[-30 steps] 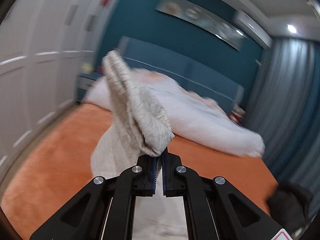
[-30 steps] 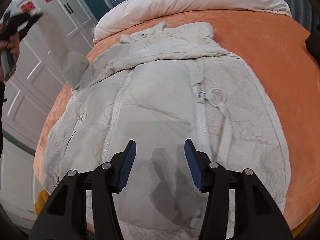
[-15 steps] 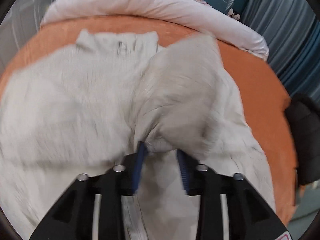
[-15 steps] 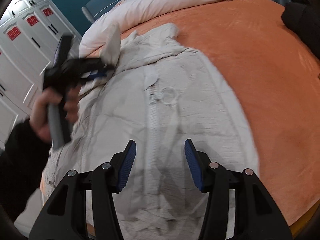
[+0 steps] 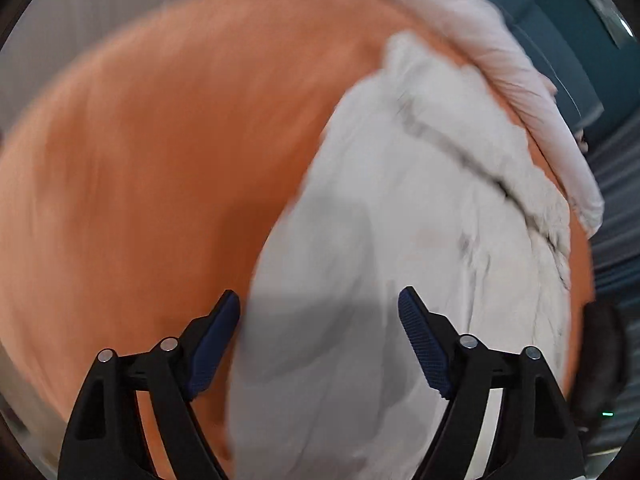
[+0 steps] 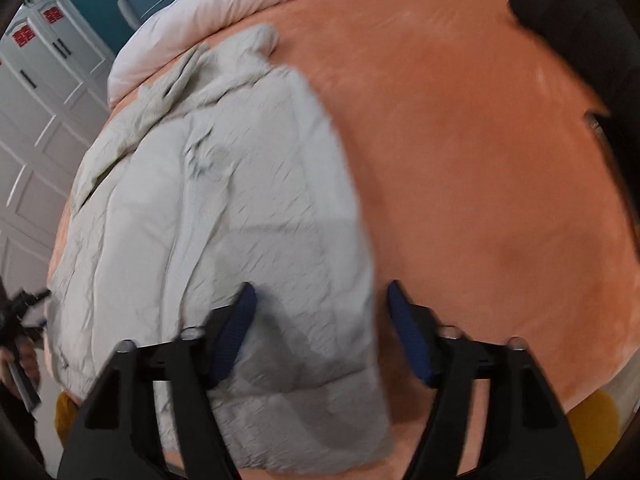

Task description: Fold large clothes

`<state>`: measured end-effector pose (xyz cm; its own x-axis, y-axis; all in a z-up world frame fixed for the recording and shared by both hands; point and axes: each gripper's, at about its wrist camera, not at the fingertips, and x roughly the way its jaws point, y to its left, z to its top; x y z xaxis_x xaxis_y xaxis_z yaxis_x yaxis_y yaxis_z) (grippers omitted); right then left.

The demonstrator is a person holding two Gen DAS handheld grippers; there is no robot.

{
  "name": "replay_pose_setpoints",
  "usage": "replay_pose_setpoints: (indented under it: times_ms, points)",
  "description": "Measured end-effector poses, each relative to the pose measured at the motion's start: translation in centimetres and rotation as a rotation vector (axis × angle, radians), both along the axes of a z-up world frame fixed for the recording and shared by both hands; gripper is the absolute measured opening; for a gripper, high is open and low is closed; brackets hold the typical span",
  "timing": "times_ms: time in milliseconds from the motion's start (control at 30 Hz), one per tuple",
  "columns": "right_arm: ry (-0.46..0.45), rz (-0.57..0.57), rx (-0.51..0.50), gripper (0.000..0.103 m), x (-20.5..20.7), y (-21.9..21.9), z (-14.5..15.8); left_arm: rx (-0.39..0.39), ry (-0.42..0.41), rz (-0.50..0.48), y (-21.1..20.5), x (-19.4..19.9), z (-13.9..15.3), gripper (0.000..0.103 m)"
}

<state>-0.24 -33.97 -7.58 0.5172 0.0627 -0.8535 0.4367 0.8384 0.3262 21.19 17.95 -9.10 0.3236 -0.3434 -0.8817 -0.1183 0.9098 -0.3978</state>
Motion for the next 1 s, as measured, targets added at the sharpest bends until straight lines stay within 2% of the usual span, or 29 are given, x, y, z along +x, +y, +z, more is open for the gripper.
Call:
replay_pose_setpoints:
  times_ms: [33,67,100,167,267,367,500,567,600,667,700,733,767,867,1000]
  points:
    - [-0.001,0.013,0.001,0.039,0.1,0.4,0.0,-0.042,0.02,0.002,0.3,-0.9,-0.7,0.058]
    - [-0.009,0.028,-0.012,0.021,0.2,0.8,0.3,-0.073,0.007,0.0,0.4,-2.0,-0.9,0.049]
    - [-0.02,0.039,-0.001,0.012,0.2,1.1,0.8,-0.072,-0.019,-0.013,0.1,-2.5,-0.7,0.042]
    - [-0.041,0.044,0.004,0.008,-0.3,1.2,2.2,-0.071,-0.061,-0.045,-0.7,-3.2,0.4,0.015]
    - [-0.076,0.076,-0.02,0.007,-2.1,1.8,4.9,-0.062,-0.088,-0.092,-1.1,-4.2,2.3,0.008]
    - [-0.053,0.117,-0.026,0.007,-5.3,2.4,6.4,-0.018,-0.087,-0.166,-0.6,-6.8,3.8,0.007]
    - [0.045,0.163,0.003,0.01,-10.9,3.5,5.2,0.094,-0.044,-0.269,-0.4,-12.7,4.2,0.01]
    - [0.124,0.169,-0.002,0.017,-13.2,3.9,3.5,0.155,-0.041,-0.26,-0.2,-14.5,4.4,0.022]
    - [0.133,0.15,-0.016,0.023,-13.8,3.8,3.4,0.159,-0.062,-0.232,0.0,-14.9,5.1,0.023]
    - [0.069,0.093,-0.056,0.025,-14.1,3.5,5.3,0.124,-0.142,-0.153,0.5,-14.6,7.6,0.023]
    - [0.012,0.072,-0.076,0.032,-13.4,3.4,6.8,0.102,-0.183,-0.128,0.4,-13.9,8.9,0.024]
    - [-0.071,0.059,-0.081,0.037,-12.1,3.1,8.8,0.082,-0.247,-0.101,0.2,-12.7,10.6,0.034]
    - [-0.125,0.064,-0.068,0.048,-11.0,2.8,9.9,0.074,-0.288,-0.09,0.1,-12.4,11.6,0.045]
    - [-0.27,0.091,-0.008,0.06,-4.8,3.0,12.0,0.064,-0.384,-0.071,-2.0,-8.1,13.4,0.049]
    - [-0.318,0.088,0.045,0.068,4.5,3.5,10.6,0.074,-0.417,-0.045,-5.3,-1.9,12.2,0.051]
